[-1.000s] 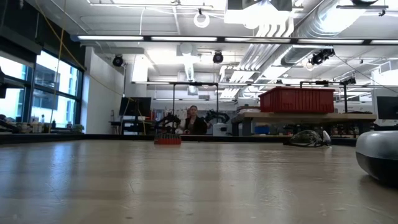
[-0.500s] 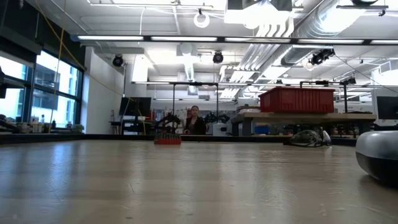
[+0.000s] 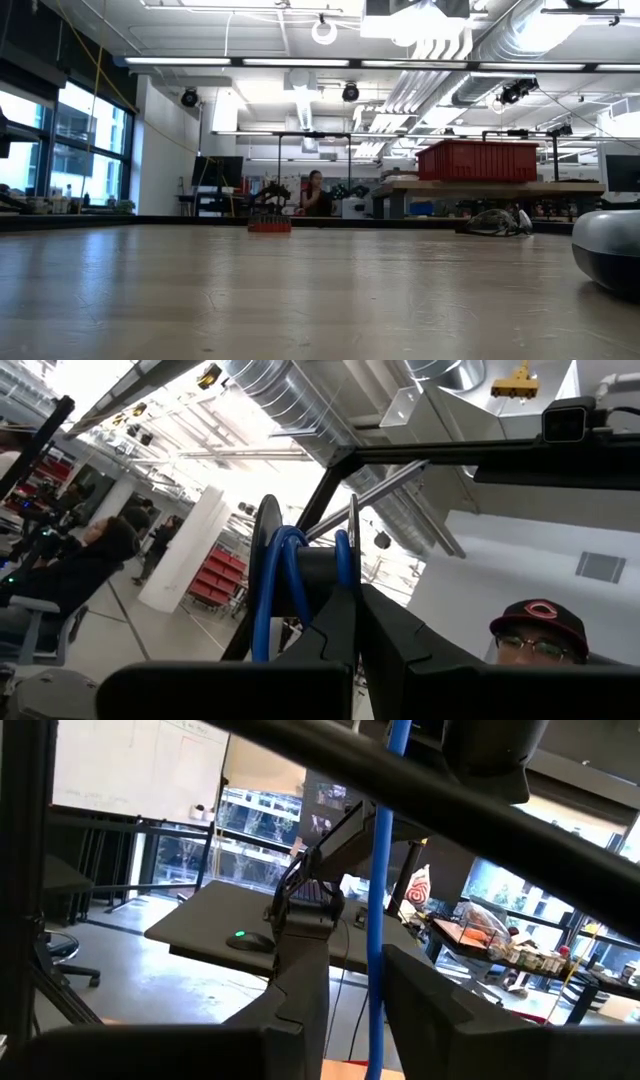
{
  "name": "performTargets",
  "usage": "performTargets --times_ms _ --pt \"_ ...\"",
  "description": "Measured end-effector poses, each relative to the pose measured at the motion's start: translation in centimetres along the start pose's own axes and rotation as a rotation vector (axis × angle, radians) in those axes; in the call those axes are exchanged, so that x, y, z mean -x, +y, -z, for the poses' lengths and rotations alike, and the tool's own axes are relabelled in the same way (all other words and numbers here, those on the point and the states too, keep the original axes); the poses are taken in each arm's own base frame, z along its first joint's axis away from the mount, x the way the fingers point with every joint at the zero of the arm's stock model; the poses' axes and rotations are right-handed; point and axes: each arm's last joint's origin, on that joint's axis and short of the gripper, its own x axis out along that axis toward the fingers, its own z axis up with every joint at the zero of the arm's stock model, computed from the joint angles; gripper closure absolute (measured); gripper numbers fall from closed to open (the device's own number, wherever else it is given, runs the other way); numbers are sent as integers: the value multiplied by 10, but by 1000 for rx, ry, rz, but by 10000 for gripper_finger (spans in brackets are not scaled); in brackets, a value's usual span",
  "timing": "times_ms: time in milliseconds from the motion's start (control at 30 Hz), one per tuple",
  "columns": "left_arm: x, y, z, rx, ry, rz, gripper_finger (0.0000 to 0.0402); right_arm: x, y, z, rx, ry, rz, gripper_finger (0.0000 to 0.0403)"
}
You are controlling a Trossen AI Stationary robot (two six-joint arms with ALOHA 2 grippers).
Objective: Coil cords
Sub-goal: Coil the blue wire onto the spool
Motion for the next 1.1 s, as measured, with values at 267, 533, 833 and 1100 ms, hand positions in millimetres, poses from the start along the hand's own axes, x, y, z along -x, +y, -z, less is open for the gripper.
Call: performTargets --times_ms 267,533,833,1100 --pt "0 0 0 0 -1 0 401 0 -1 0 12 12 34 331" --pt "0 0 0 1 0 0 401 0 -2 1 10 22 66 331" --pt "0 0 0 0 1 0 401 0 -2 1 10 19 56 331" --pt "0 0 0 -10 1 0 401 3 -4 -2 17 27 92 331"
